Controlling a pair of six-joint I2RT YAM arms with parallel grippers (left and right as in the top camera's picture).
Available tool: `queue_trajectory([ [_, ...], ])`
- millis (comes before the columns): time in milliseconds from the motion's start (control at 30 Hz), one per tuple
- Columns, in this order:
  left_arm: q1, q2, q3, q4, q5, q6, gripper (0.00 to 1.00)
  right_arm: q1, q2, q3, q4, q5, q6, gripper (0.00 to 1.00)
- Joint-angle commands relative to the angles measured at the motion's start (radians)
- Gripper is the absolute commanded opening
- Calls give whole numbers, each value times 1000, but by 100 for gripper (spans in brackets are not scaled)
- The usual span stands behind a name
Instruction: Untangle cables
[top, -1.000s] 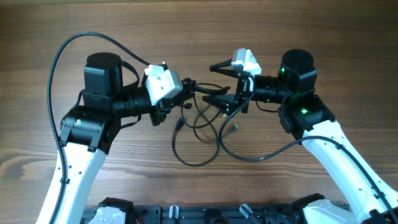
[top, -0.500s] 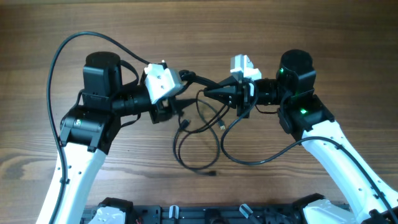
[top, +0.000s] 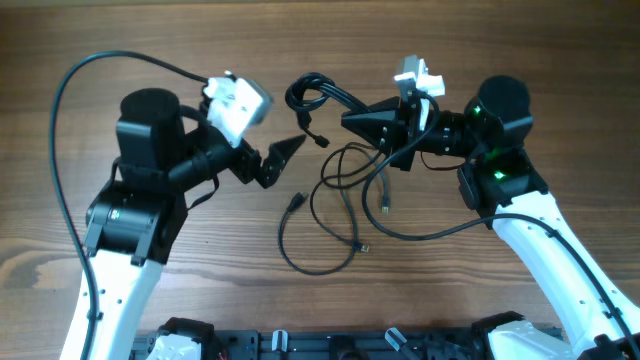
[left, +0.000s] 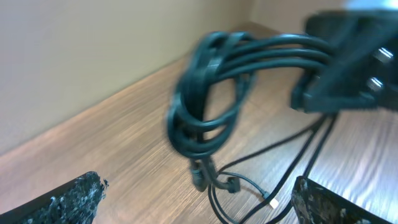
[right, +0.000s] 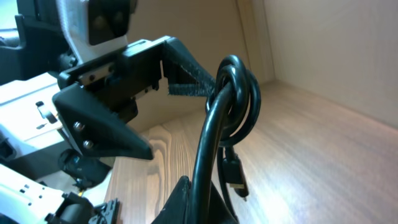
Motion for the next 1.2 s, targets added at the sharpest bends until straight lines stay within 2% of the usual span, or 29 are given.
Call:
queue_trajectory([
  [0, 1, -38, 8, 18, -86, -285, 100, -1, -4, 8, 38, 3, 31, 4],
  [167, 1, -48, 8, 84, -85, -599, 100, -1, -4, 8, 68, -5, 30, 5],
  [267, 1, -48, 8, 110, -82, -703, 100, -1, -4, 8, 68, -10, 30, 4],
  [333, 1, -46, 8, 111, -82, -730, 100, 0, -4, 8, 74, -32, 17, 4],
  [467, 1, -17, 8, 108, -80, -837, 86, 0, -4, 8, 109, -97, 5, 4],
  [667, 1, 15, 8, 109, -5, -853, 80, 0, -4, 8, 109, -96, 4, 5],
  [767, 1, 18, 8, 111, 8, -853, 59, 0, -4, 8, 109, -96, 5, 4],
  [967, 0, 19, 8, 111, 40, -853, 41, 0, -4, 8, 116, -96, 5, 4],
  [1167, 0, 31, 8, 112, 99, -853, 37, 5, -4, 8, 124, -96, 7, 4],
])
